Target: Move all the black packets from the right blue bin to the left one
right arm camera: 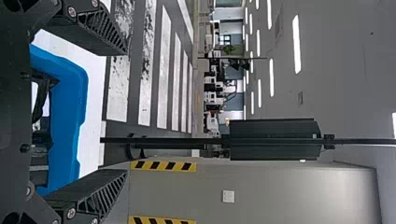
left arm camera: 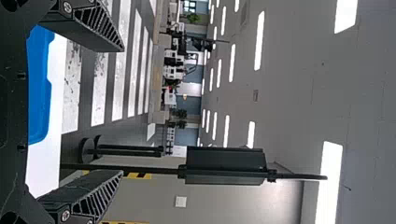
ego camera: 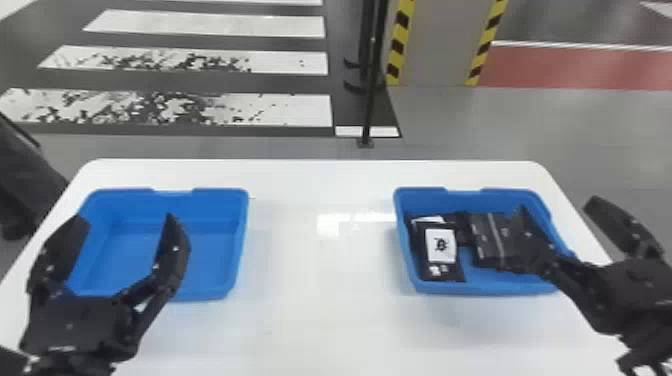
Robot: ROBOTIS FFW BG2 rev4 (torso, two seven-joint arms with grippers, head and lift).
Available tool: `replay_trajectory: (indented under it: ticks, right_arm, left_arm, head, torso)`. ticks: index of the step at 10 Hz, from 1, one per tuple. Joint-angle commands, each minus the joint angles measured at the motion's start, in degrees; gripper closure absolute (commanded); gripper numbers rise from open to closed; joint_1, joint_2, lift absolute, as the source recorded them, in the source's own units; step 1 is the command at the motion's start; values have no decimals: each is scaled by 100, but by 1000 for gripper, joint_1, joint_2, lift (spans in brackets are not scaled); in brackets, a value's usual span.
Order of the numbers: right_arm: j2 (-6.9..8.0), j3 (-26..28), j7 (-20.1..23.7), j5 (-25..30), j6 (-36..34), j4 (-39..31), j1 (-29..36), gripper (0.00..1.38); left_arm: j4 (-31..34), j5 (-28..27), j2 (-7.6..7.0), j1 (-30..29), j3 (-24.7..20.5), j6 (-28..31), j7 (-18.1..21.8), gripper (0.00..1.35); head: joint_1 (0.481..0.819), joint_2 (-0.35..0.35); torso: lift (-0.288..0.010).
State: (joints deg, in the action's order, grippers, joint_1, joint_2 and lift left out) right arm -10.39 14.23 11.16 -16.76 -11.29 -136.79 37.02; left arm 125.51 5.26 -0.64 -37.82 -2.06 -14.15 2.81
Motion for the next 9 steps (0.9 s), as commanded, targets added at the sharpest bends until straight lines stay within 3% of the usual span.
replay_trajectory:
  ticks: [1, 7, 9]
  right_arm:
    - [-15, -6, 0, -4, -66, 3, -32, 133]
    - [-24, -75, 0, -27, -122, 101, -131, 136]
    - [-68, -178, 0, -27, -460, 228, -356, 136]
  left_arm:
    - [0, 0, -7, 0, 0, -6, 0, 102]
    - [-14, 11, -16, 0, 11, -6, 0, 102]
    - [-14, 11, -16, 0, 11, -6, 0, 102]
  head:
    - [695, -59]
    - [695, -59]
    - [695, -54]
  torso:
    - [-140]
    - [-140]
    - [-140]
